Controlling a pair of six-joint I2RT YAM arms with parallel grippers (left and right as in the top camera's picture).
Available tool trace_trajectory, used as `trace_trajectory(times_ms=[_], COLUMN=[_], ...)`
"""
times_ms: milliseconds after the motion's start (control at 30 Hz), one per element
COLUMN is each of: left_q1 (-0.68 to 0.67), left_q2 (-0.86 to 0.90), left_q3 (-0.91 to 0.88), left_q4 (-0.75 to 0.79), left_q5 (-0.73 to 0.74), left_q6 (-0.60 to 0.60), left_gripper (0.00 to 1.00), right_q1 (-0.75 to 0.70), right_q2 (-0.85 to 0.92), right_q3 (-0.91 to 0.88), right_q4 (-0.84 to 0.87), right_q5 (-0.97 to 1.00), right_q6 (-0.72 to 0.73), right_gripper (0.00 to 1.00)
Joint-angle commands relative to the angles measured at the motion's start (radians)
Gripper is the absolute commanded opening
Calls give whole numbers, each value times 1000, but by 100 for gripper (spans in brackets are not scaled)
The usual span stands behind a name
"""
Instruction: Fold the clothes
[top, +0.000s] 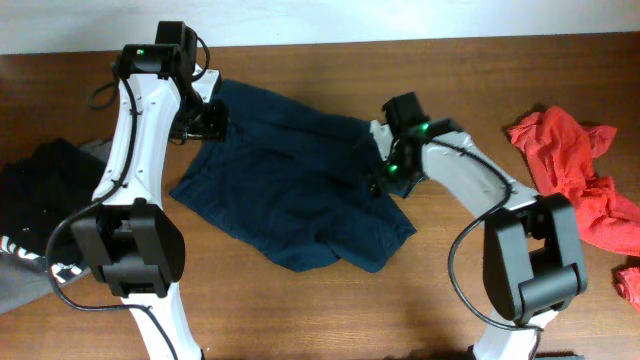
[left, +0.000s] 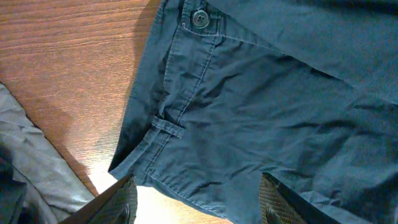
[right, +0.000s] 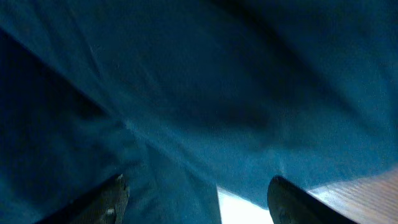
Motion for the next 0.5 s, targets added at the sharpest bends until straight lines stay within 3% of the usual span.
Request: trace_trajectory(times_ms=[0, 200, 467], left_q1=[1, 1, 1], left_q2=[-1, -1, -1], left_q3=[-7, -7, -7], left_q4=[2, 6, 17], left_q5=[0, 0, 0], left_q6=[1, 1, 1], left_gripper=[63, 63, 63], right_q1=[24, 37, 36], right_q2=[-17, -17, -17], right_q3=[-35, -75, -103], right_q4=[56, 83, 160], right_q5=[106, 133, 163], right_q6=[-14, -11, 43], right_gripper=[78, 78, 70])
